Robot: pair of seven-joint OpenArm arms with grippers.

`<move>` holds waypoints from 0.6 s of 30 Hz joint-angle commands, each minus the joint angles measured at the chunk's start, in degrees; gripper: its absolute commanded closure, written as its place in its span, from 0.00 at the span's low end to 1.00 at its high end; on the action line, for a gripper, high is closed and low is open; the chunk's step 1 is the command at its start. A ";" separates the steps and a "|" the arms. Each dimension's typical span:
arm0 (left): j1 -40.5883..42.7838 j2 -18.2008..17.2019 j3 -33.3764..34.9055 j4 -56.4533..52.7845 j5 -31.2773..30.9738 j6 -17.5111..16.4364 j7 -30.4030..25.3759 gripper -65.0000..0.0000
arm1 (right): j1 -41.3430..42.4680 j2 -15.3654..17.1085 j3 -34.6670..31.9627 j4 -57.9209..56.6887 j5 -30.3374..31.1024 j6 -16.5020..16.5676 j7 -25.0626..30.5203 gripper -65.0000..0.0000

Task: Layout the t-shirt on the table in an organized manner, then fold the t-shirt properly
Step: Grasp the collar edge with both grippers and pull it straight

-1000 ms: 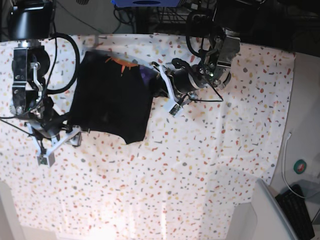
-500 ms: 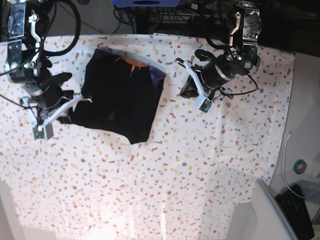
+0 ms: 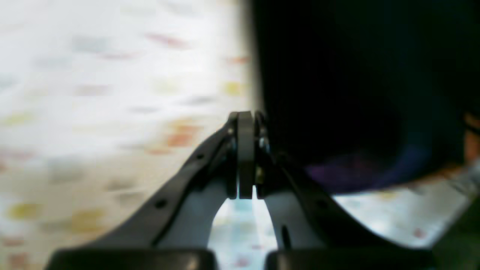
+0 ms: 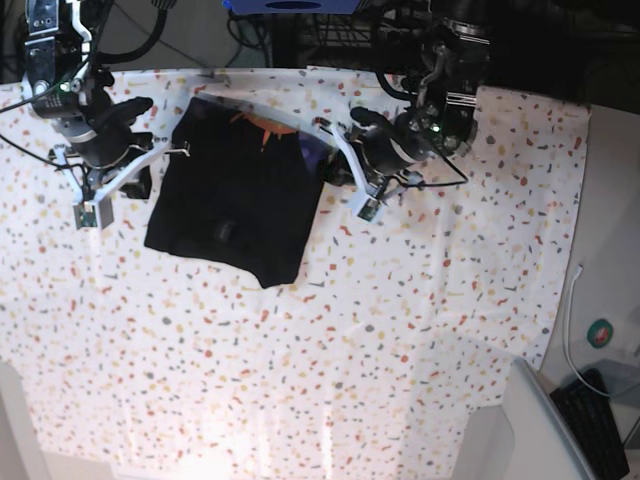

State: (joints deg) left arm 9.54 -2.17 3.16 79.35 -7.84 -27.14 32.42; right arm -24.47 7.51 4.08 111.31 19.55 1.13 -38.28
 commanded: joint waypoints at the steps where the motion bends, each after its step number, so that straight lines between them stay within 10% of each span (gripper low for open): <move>1: 0.26 -0.51 -0.39 0.96 -0.65 -0.07 -1.00 1.00 | -0.45 0.36 0.28 1.00 0.27 0.15 1.14 1.00; 18: 5.10 -0.68 -0.48 6.05 -0.74 -0.07 -0.64 1.00 | -2.04 0.36 0.19 1.00 0.19 0.24 1.14 1.00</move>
State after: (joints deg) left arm 14.61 -2.90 2.68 84.55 -7.79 -26.94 32.62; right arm -26.70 7.53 4.12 111.31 19.49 1.15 -38.35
